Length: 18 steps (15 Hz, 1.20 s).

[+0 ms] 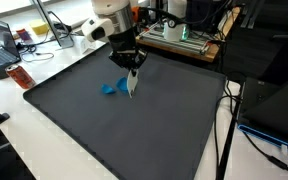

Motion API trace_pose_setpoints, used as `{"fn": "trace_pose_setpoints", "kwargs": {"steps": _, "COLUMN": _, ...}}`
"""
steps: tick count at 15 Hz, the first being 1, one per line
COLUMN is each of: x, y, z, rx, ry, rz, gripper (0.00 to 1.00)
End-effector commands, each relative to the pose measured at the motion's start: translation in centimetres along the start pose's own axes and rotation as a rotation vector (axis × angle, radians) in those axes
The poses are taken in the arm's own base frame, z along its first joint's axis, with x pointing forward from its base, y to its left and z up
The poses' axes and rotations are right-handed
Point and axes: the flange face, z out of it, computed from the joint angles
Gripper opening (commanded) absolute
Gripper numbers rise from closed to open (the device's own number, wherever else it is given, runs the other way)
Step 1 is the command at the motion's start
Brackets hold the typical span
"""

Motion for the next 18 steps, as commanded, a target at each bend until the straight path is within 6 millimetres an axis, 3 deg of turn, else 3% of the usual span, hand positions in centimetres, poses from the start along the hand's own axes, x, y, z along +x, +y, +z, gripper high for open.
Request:
{"fn": "trace_pose_setpoints", "kwargs": {"steps": 1, "x": 0.1, "y": -1.3, "z": 0.4, "rx": -0.129, "ry": -0.011, "rz": 0.149, "gripper": 0.01}}
{"fn": "trace_pose_setpoints", "kwargs": {"steps": 8, "x": 1.5, "y": -2.8, "z": 2.2, "rx": -0.3, "ry": 0.018, "rz": 0.297, "gripper": 0.01}}
{"fn": "trace_pose_setpoints", "kwargs": {"steps": 9, "x": 0.9, "y": -2.7, "z": 1.7, "rx": -0.243, "ry": -0.003, "rz": 0.257, "gripper": 0.04}}
{"fn": "trace_pose_setpoints", "kwargs": {"steps": 14, "x": 1.2, "y": -2.9, "z": 2.5, "rx": -0.274, "ry": 0.0, "rz": 0.288, "gripper": 0.04}}
{"fn": "trace_pose_setpoints", "kwargs": {"steps": 18, "x": 2.7, "y": -2.3, "z": 3.5, "rx": -0.292, "ry": 0.132, "rz": 0.385, "gripper": 0.01}}
